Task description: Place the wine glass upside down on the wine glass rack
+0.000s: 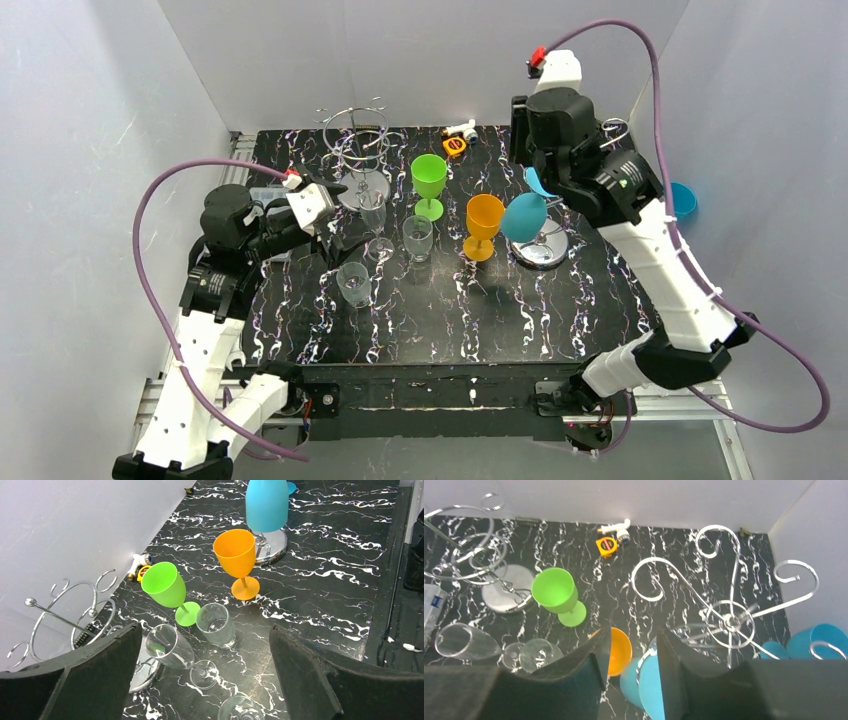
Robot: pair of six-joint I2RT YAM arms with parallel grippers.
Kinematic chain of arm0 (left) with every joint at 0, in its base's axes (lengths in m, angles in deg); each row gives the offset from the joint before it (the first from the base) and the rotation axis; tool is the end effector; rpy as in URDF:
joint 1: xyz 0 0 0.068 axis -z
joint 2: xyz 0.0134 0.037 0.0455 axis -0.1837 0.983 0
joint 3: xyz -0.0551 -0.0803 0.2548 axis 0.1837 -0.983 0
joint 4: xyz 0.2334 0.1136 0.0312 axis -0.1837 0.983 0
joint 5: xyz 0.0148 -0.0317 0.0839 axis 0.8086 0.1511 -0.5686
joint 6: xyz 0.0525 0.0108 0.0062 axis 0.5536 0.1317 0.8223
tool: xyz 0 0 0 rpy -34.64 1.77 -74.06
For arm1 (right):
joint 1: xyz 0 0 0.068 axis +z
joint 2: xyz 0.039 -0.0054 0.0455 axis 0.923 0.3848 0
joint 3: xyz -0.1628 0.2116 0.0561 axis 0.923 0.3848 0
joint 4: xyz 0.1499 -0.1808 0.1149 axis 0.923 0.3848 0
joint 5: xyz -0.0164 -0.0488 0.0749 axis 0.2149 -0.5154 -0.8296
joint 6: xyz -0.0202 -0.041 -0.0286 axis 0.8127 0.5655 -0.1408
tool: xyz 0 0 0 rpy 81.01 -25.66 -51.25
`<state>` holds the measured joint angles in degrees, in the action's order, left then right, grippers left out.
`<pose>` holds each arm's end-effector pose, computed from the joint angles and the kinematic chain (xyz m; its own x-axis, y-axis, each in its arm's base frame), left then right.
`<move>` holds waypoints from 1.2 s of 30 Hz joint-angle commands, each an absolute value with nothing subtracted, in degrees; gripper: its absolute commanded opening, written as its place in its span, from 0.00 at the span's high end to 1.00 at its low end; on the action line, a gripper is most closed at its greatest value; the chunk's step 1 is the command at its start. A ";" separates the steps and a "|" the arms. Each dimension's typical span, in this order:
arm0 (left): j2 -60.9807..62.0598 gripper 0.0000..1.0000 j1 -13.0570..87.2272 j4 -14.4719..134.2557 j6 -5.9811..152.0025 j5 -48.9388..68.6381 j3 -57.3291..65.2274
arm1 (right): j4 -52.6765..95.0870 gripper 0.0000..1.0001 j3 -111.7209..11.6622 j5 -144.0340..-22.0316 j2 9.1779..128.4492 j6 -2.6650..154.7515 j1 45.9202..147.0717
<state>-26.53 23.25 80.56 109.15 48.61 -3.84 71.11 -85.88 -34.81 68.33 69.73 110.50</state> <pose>0.1519 -0.0608 0.4317 0.3195 0.2186 -0.9220 0.8024 0.4552 0.3860 0.1994 0.1550 0.5173 -0.2550 -0.0024 -0.9669 -0.0145 0.9999 0.0013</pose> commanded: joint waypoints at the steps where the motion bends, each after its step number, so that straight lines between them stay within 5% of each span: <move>1: -27.84 0.02 23.57 81.81 110.79 47.34 -3.32 | 71.65 0.55 -93.57 -37.89 74.39 73.76 109.71; 10: -28.25 0.02 23.59 83.50 111.93 46.54 -1.68 | 72.23 0.51 -93.82 -43.16 80.21 73.99 103.89; 36: -30.38 0.02 23.59 86.93 115.61 45.03 -1.31 | 63.87 0.72 -88.74 -47.62 82.06 75.01 100.53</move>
<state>-29.59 23.45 86.36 114.98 45.03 -3.23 68.42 -89.24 -47.73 81.77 74.19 101.30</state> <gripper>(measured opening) 0.982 0.289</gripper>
